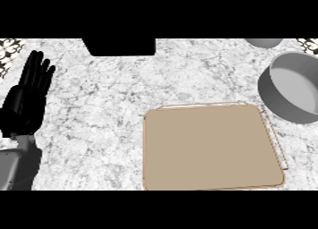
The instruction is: Pick the cupcake from the tray and place it in the pot
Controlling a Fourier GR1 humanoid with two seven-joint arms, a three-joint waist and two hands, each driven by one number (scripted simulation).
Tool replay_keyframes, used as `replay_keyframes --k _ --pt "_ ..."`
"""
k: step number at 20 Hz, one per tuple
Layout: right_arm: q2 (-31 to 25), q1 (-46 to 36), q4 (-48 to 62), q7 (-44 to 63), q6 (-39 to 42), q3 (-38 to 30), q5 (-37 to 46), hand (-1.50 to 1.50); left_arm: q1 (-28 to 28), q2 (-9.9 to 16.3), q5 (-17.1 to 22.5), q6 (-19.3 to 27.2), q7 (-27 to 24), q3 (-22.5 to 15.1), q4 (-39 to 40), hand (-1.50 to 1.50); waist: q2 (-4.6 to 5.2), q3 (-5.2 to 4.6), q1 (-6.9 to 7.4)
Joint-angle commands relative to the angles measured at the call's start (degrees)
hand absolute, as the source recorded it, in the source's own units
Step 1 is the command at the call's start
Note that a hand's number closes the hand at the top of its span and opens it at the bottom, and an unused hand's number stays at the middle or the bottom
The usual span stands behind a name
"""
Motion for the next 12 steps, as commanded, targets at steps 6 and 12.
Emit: replay_keyframes --k 6,12 --pt "2.8 14.1 -8.7 -13.6 4.6 -10.6 -15.8 -1.50 -0.5 -2.5 -2.0 1.7 0.6 -1.0 0.4 0.00 0.08 0.03 0.11" --pt "7.0 22.3 -16.5 -15.2 11.0 -14.7 -21.3 -1.50 1.5 -0.9 -0.7 -2.4 -2.0 1.1 0.9 0.00 0.12 -0.02 0.27"
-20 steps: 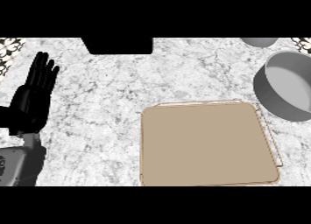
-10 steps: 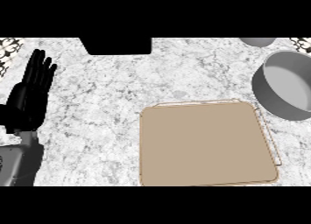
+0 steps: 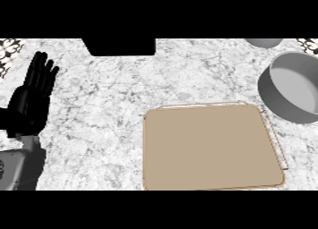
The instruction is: Pick the cupcake from the tray and place it in the pot
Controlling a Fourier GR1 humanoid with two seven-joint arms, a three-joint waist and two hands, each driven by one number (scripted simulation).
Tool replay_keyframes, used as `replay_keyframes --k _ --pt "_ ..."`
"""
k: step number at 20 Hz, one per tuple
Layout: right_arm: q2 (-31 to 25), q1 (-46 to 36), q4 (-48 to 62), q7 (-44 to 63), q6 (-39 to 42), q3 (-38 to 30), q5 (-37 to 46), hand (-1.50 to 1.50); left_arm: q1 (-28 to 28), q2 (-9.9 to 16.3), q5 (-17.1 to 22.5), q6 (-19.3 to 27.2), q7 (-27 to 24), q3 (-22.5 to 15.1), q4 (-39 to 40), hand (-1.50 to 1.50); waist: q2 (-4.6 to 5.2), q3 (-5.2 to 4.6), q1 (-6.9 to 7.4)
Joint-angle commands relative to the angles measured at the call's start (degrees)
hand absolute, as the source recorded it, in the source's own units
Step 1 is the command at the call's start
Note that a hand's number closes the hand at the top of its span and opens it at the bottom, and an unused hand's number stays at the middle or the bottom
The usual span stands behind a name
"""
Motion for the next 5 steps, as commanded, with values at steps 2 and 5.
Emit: replay_keyframes --k 2,5 --pt "2.3 6.6 0.1 -8.6 6.7 -7.1 -8.7 -1.50 -1.1 0.0 0.1 -0.8 -1.2 1.1 2.2 0.00 0.03 0.01 -0.12" --pt "5.2 10.9 -3.2 -9.7 10.3 -8.9 -10.7 -1.50 -1.2 -2.5 -2.5 1.0 -2.9 -1.2 2.9 0.00 0.04 -0.01 -0.21"
